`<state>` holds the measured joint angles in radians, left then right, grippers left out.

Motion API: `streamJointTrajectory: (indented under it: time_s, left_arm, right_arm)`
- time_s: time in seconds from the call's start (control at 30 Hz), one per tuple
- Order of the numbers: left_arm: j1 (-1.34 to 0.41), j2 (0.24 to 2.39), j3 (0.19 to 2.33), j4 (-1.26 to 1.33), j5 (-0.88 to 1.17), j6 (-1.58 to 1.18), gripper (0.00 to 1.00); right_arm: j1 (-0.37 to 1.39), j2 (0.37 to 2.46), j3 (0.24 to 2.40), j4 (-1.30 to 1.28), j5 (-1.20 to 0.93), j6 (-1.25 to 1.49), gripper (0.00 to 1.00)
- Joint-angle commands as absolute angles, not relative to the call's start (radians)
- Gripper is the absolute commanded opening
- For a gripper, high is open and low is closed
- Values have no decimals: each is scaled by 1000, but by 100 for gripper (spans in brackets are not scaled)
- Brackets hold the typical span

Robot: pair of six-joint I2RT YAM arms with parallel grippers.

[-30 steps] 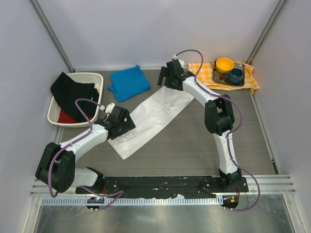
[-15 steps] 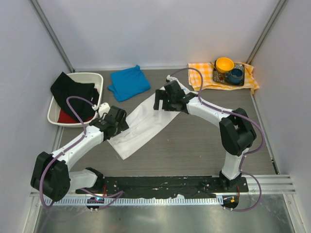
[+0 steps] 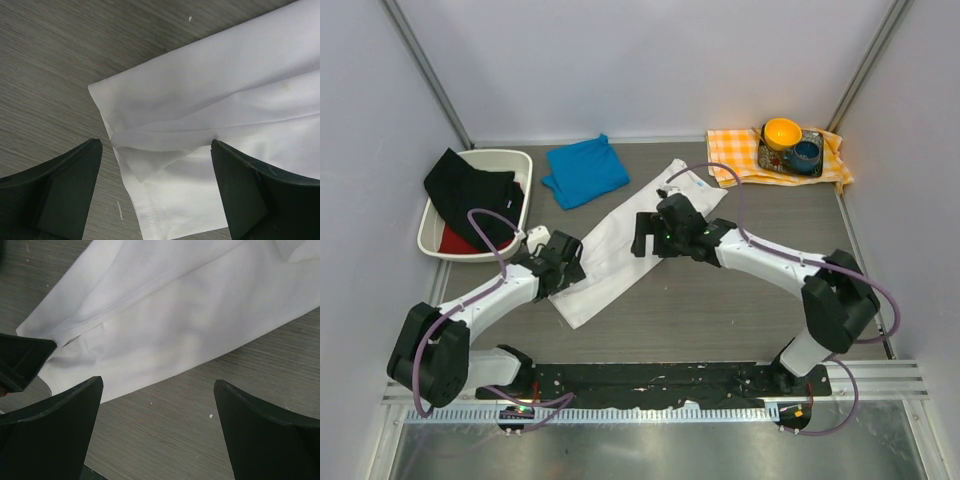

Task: Fold and stack the t-shirts
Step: Fold the tshirt

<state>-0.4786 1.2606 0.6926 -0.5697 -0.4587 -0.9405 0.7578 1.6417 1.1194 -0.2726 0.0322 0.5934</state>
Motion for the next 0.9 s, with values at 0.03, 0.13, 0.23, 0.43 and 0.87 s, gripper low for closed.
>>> streamJointTrajectory:
  time_s: [0.03,0.13,0.23,0.43,0.87]
  left_arm:
    - [-497,1267,632,-463,-420,-973,94]
    - [-505,1267,603,-430,-399,-982,93]
    - [-518,1261,566,-396,-368,-1003,92]
    - [-583,1220,512,-394,-365,-1055,90]
    - [-980,1267,498,-426,-449,-1344,88]
  right_arm:
    - [753,1450,1082,-304,127,574,100]
    - [753,1375,1063,-337,156,558,100]
    - [753,1332,1046,-374,198,546,100]
    - [753,1252,1016,-420,238,548,100]
    - [753,1146,1003,-482,276,558,100]
